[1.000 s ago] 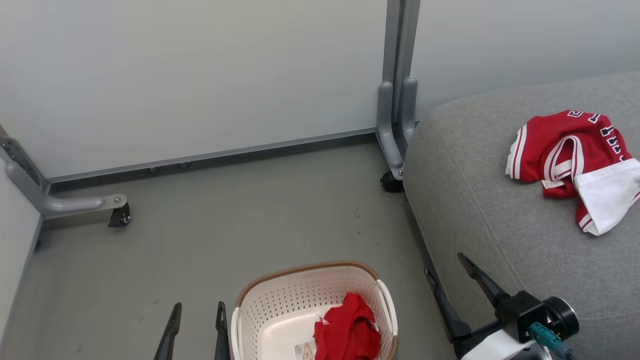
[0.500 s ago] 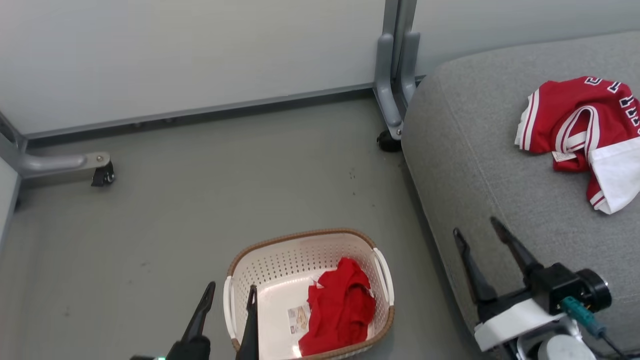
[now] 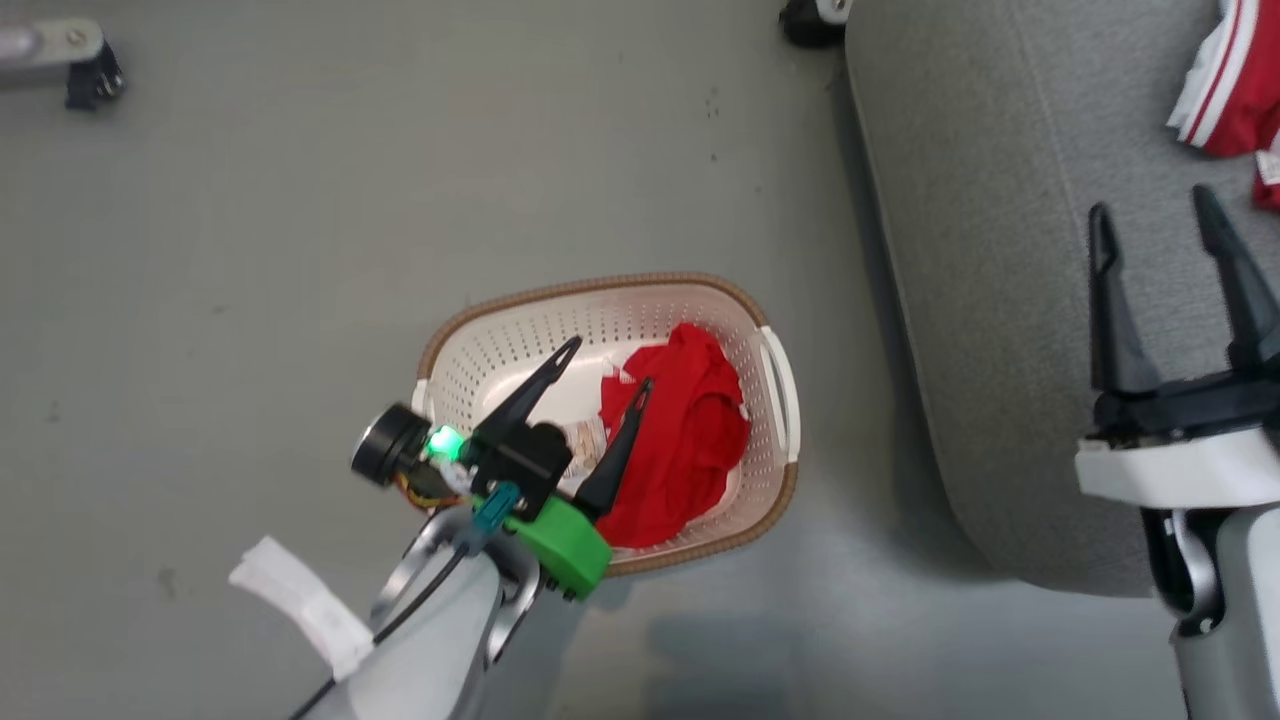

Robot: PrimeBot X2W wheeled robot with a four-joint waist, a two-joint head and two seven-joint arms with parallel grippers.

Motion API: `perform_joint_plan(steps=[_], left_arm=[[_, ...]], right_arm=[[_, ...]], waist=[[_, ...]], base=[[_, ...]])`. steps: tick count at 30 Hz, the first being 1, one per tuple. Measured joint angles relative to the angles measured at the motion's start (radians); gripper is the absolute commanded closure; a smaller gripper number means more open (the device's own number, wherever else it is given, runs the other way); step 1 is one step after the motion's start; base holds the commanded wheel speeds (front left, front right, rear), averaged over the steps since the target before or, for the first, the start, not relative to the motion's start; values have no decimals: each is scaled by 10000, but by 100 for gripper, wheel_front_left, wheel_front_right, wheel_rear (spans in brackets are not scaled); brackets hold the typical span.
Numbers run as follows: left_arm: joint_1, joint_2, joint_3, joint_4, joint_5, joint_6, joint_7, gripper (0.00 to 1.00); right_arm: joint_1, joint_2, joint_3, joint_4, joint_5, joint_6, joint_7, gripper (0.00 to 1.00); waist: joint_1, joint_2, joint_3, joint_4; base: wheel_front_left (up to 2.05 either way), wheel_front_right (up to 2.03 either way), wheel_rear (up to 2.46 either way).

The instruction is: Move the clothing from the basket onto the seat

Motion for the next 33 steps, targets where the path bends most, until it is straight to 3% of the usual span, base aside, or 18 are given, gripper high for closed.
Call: perform_joint_plan(steps=[4, 10, 15, 20, 33], left_arm=[[-1831, -10, -888, 1434, 201, -40, -4, 0], [-4341, -84, -3783, 4374, -736, -61, 2, 0], [-5797, -77, -5191, 5931, -1737, -61, 554, 0], [-6838, -86, -6303, 6656, -2424, -61, 1011, 0], [-7806, -102, -7729, 7265, -3962, -61, 1475, 0]], right_arm=[[-546, 13, -579, -495, -205, 0, 0, 0], [-1097, 146, -441, -1049, -435, 0, 0, 0], [-1460, 303, -332, -1521, -552, 0, 0, 0], [-1801, 510, -136, -1825, -652, 0, 0, 0], [-2150, 859, -244, -2625, -771, 0, 0, 0]], waist=[[0, 0, 1186, 86], [1, 0, 2876, 150], [1, 0, 3997, 98], [1, 0, 4961, -54], [0, 0, 6453, -724]], base=[[0, 0, 0], [0, 0, 0], [0, 0, 0], [0, 0, 0], [0, 0, 0]])
